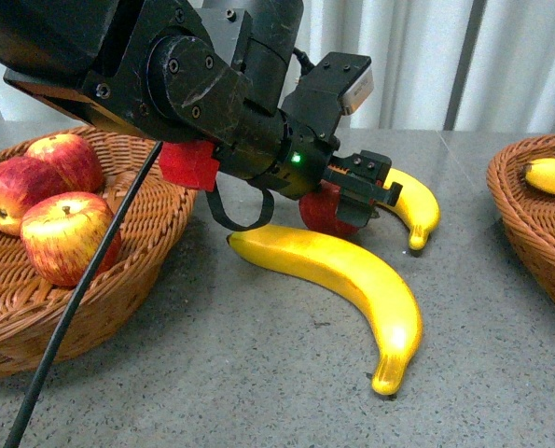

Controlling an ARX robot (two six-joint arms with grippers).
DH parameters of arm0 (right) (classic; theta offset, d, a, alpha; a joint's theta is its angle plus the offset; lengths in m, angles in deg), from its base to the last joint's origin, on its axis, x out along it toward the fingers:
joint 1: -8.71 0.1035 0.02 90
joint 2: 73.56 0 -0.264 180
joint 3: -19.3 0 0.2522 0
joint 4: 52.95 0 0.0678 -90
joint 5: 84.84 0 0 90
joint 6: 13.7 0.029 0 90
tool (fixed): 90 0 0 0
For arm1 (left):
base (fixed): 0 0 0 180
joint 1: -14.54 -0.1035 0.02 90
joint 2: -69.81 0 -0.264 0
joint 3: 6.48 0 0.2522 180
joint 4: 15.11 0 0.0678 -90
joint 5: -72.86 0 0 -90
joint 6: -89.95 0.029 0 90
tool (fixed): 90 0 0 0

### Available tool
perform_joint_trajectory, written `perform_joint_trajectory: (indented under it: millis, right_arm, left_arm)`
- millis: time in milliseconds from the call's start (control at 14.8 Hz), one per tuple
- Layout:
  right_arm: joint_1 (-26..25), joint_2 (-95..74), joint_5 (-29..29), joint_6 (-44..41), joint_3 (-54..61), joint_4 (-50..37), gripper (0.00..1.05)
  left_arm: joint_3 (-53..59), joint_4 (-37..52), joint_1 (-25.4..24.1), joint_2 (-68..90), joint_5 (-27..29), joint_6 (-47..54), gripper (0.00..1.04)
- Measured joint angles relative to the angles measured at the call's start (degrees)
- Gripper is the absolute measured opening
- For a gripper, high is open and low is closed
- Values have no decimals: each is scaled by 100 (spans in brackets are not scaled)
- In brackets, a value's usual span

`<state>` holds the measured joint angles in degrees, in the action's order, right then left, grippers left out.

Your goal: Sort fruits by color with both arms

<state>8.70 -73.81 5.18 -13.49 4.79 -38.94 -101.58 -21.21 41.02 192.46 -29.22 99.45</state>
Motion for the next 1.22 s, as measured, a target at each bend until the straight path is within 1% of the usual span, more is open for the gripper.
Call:
perform_joint_trajectory:
  millis: [135,270,405,743,811,1014,1081,1149,1216]
  right_arm:
    - [0,0,0,0,0,0,98]
    - [0,0,0,2,0,2,98]
    - [0,0,0,2,0,0,98]
    - [0,0,0,0,0,0,98]
    - [0,0,0,0,0,0,98]
    - [0,0,0,0,0,0,98]
    - [0,0,0,0,0,2,98]
    - [0,0,0,0,0,0,98]
    - [0,0,0,2,0,0,98]
  left_arm:
    - [81,149,-11,-85,76,-7,66]
    - [330,345,-68,-385,348,-94,66]
    - [455,422,-111,-566,474,-184,66]
    - [767,612,-404,-1215,876,-544,66]
    - [844,621,-516,-1377,992,-664,66]
    - [1158,546,-1143,-1934,1453,-1270,66]
    - [1399,566,-1558,-2035,1462,-1469,66]
    - [1580,472,-1742,-2033,1292,-1591,66]
    - [1582,74,-1746,-1904,1303,-1668,66]
